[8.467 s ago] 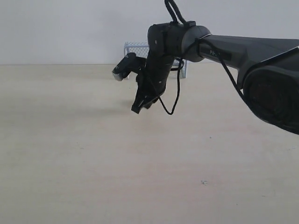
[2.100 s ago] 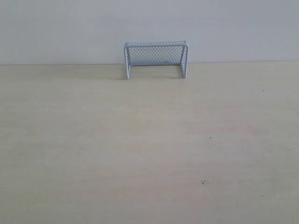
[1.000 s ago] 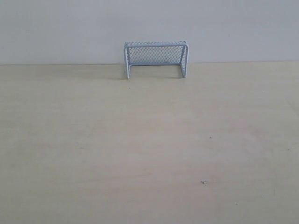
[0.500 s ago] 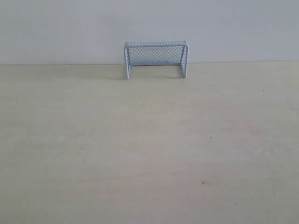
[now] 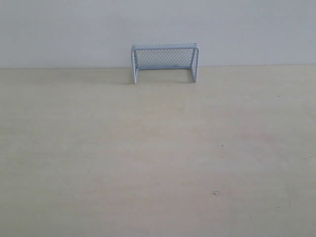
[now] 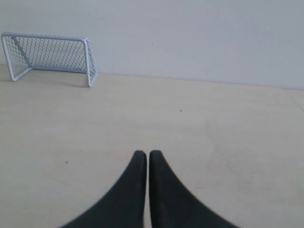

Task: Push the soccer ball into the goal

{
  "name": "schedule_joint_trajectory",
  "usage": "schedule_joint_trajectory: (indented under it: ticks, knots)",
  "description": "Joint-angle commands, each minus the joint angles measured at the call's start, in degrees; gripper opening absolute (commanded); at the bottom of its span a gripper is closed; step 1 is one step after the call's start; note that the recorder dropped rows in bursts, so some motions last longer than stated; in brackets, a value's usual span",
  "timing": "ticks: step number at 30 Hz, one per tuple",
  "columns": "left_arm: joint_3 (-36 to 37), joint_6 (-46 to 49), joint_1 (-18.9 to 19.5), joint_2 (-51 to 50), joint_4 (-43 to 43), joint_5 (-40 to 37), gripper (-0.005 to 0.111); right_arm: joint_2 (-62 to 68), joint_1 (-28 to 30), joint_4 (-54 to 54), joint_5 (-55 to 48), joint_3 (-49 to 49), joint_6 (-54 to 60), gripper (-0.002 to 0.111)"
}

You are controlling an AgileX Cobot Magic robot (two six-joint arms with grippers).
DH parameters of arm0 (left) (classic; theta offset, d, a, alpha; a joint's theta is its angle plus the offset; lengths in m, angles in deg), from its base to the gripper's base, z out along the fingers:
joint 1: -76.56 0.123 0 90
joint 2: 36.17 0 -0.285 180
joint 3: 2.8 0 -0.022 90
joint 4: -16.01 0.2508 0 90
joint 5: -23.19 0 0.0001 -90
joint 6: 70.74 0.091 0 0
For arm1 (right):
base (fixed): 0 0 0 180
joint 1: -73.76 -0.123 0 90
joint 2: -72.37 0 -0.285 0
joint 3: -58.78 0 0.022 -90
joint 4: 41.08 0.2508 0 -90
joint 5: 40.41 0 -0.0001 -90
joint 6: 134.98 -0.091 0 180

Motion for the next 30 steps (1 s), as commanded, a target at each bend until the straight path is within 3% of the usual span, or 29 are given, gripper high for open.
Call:
schedule_joint_trajectory:
  ticks: [1, 30]
  knots:
    - [-0.24, -0.53, -0.45, -0.31, 0.03, 0.19, 0.006, -1.79, 0.42, 0.03, 1.24, 0.73, -0.03, 0.000]
    - [-0.24, -0.53, -0.45, -0.31, 0.03, 0.19, 0.006, -6.09, 0.42, -0.25, -11.26, 0.73, -1.48, 0.000]
